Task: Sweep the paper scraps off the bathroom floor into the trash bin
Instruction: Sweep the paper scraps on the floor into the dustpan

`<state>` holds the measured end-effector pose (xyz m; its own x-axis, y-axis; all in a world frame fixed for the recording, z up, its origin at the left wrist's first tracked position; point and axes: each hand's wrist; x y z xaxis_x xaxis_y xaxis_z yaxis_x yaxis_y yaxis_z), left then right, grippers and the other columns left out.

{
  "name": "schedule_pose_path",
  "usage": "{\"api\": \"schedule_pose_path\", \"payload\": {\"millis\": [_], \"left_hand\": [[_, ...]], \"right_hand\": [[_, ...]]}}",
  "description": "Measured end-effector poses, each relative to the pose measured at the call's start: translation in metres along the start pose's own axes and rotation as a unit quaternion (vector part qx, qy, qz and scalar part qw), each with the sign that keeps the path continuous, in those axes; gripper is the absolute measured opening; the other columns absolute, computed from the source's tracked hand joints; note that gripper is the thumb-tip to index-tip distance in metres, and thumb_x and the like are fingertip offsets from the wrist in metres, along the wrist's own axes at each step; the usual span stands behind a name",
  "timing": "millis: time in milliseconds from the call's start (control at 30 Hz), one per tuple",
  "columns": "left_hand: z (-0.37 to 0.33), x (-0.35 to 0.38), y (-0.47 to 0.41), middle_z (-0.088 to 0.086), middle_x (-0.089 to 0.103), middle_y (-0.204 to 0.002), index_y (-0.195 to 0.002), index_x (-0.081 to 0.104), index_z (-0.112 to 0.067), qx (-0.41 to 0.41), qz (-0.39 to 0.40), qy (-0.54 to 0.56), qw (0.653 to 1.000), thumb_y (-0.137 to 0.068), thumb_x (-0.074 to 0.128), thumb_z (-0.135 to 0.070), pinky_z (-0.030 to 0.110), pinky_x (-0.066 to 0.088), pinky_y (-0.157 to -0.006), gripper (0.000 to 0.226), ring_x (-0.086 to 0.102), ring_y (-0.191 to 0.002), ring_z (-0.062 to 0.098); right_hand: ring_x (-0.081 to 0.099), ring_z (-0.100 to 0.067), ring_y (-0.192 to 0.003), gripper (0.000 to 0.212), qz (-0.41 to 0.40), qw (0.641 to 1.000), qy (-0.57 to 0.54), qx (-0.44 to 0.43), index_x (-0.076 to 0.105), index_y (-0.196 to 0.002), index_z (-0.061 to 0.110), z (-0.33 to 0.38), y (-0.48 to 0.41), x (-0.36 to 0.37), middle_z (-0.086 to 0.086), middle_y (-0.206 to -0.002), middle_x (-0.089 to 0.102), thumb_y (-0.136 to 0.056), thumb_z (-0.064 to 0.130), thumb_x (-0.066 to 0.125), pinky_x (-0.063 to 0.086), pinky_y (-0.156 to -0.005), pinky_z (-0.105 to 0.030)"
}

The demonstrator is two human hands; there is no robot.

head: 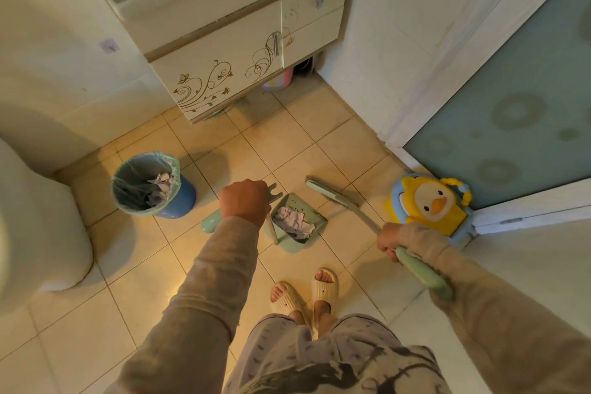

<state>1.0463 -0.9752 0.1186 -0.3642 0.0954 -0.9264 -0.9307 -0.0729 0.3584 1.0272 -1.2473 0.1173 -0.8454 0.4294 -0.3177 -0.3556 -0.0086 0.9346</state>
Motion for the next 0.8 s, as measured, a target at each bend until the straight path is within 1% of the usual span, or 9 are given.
{"api": "schedule_pose_path", "payload": {"millis": [33, 100, 167, 200, 267, 333, 500, 667, 800], "left_hand": [[0.0, 0.0, -0.001, 0.002, 0.07, -0.09, -0.103, 0.067, -0.02, 0.0, -0.001, 0.0, 1.0, -0.087, 0.063, -0.036, 0.029, 0.047, -0.069, 0.023, 0.068, -0.085, 0.025], [0.0, 0.001, -0.002, 0.003, 0.07, -0.089, -0.103, 0.067, -0.02, 0.0, -0.006, -0.005, 1.0, -0.087, 0.064, -0.036, 0.029, 0.047, -0.068, 0.023, 0.068, -0.085, 0.025], [-0.001, 0.001, -0.004, 0.003, 0.07, -0.089, -0.102, 0.067, -0.019, -0.002, -0.006, -0.009, 1.0, -0.086, 0.064, -0.036, 0.028, 0.045, -0.067, 0.023, 0.068, -0.085, 0.025], [0.0, 0.0, -0.005, 0.003, 0.07, -0.089, -0.102, 0.067, -0.019, -0.006, 0.0, -0.007, 1.0, -0.086, 0.064, -0.036, 0.028, 0.044, -0.066, 0.023, 0.068, -0.085, 0.025], [0.002, -0.003, -0.006, 0.003, 0.07, -0.091, -0.101, 0.067, -0.019, -0.018, 0.029, 0.001, 0.999, -0.085, 0.065, -0.036, 0.027, 0.042, -0.065, 0.024, 0.067, -0.087, 0.024], [0.006, -0.006, -0.008, 0.001, 0.069, -0.094, -0.102, 0.067, -0.02, -0.032, 0.075, 0.015, 0.997, -0.084, 0.066, -0.035, 0.026, 0.041, -0.066, 0.024, 0.066, -0.09, 0.023], [0.02, -0.001, -0.007, 0.0, 0.056, -0.084, -0.105, 0.066, -0.018, -0.07, 0.182, 0.116, 0.974, -0.08, 0.068, -0.032, 0.029, 0.042, -0.07, 0.028, 0.058, -0.086, 0.022], [0.045, 0.016, 0.008, 0.0, 0.06, -0.086, -0.104, 0.063, -0.018, -0.095, 0.108, 0.135, 0.98, -0.082, 0.066, -0.035, 0.03, 0.047, -0.071, 0.028, 0.06, -0.084, 0.021], [0.081, 0.038, 0.035, 0.001, 0.065, -0.089, -0.104, 0.064, -0.019, -0.142, 0.102, 0.192, 0.966, -0.083, 0.063, -0.041, 0.032, 0.053, -0.077, 0.03, 0.063, -0.085, 0.022]], "right_hand": [[0.041, -0.009, -0.056, 0.016, 0.0, 1.0, -0.003, -0.004, 0.056, -0.082, 0.006, 0.001, -0.002, 0.008, 0.0, -0.067, 0.044, -0.092, 0.004, 0.043, 0.037, -0.055, -0.018], [0.041, -0.008, -0.056, 0.034, 0.022, 1.0, -0.002, 0.006, 0.056, -0.122, -0.005, 0.0, -0.005, 0.027, 0.0, -0.066, 0.044, -0.092, 0.003, 0.042, 0.036, -0.054, -0.016], [0.041, -0.01, -0.053, 0.04, 0.042, 0.999, -0.02, 0.018, 0.049, -0.129, -0.009, -0.006, -0.01, 0.039, -0.001, -0.062, 0.044, -0.092, 0.003, 0.04, 0.036, -0.051, -0.017], [0.041, -0.011, -0.049, 0.034, 0.052, 0.997, -0.032, 0.047, 0.053, -0.12, -0.008, -0.011, -0.01, 0.04, -0.002, -0.058, 0.044, -0.091, 0.002, 0.039, 0.036, -0.048, -0.019], [0.039, -0.011, -0.036, 0.015, 0.082, 0.986, -0.112, 0.092, 0.052, -0.082, 0.0, -0.021, -0.005, 0.035, -0.003, -0.046, 0.04, -0.088, 0.001, 0.038, 0.033, -0.043, -0.018], [0.035, -0.01, -0.028, 0.028, 0.073, 0.976, -0.184, 0.09, 0.039, -0.063, 0.009, -0.035, -0.005, 0.025, -0.001, -0.039, 0.037, -0.089, 0.0, 0.038, 0.03, -0.039, -0.013], [0.036, -0.01, -0.025, 0.038, 0.046, 0.968, -0.232, 0.084, 0.034, -0.053, 0.013, -0.04, 0.0, 0.014, -0.001, -0.035, 0.037, -0.089, 0.0, 0.038, 0.029, -0.039, -0.011], [0.033, -0.012, -0.022, 0.04, 0.008, 0.975, -0.209, 0.07, 0.033, -0.05, 0.012, -0.021, 0.002, 0.015, -0.002, -0.029, 0.034, -0.086, -0.004, 0.037, 0.03, -0.039, -0.01], [0.032, -0.011, -0.02, 0.038, -0.021, 0.982, -0.176, 0.064, 0.037, -0.052, 0.008, 0.002, 0.002, 0.017, -0.002, -0.026, 0.034, -0.087, -0.006, 0.039, 0.029, -0.037, -0.009]]}}
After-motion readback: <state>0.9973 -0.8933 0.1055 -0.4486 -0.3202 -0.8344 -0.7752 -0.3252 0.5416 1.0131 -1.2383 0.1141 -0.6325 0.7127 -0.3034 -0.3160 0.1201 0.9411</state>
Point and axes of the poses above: each hand's wrist, its own y-axis away from the middle knuckle, its own x-axis out of the palm, z = x × y
